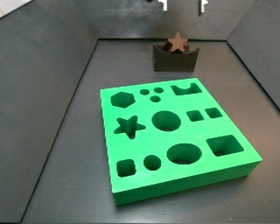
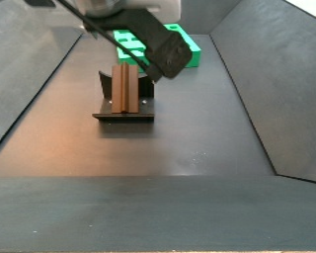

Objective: Pick up the star object. Move up. Place the star object on the fixture. Regrasp the star object. Move to above the board. Insert the star object.
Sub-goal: Regrasp the star object.

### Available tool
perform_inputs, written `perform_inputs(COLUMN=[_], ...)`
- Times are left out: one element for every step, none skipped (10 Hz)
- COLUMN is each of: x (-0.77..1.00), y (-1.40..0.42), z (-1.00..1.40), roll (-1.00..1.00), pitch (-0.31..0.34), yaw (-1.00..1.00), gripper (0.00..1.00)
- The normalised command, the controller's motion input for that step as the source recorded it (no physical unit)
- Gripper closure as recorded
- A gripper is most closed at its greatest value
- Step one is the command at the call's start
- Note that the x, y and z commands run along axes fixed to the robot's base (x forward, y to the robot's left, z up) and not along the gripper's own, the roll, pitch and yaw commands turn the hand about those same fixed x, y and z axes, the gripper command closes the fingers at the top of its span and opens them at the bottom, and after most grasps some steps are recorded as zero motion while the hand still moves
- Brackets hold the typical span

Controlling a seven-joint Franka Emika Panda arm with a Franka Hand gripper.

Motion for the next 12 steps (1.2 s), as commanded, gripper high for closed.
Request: perform_inputs(x=[-0.10, -0.12, -0.12, -0.09, -0.05, -0.03, -0.02, -0.04, -0.04, -0.05, -0.04, -0.05], y=[-0.77, -0.61, -0.51, -0.30, -0.13, -0.04, -0.04, -0.04, -0.03, -0.03, -0.03, -0.02], z=[0.71, 0.54, 0.42, 0.15, 0.06, 0.05, 0.03, 0.02, 0.02, 0.01, 0.01, 0.01], roll=[1.00, 1.00, 1.00, 1.00, 1.00, 1.00, 1.00, 1.00, 1.00, 1.00, 1.00, 1.00], pitch=[0.052, 0.039, 0.034, 0.028, 0.027, 0.030, 0.029, 0.023, 0.020, 0.013, 0.008, 0.003], yaw=[0.02, 0.02, 0.02, 0.02, 0.02, 0.02, 0.02, 0.02, 0.02, 0.02, 0.02, 0.02], gripper=[0.00, 0.00, 0.00, 0.00, 0.00, 0.00, 0.00, 0.00, 0.00, 0.00, 0.00, 0.00])
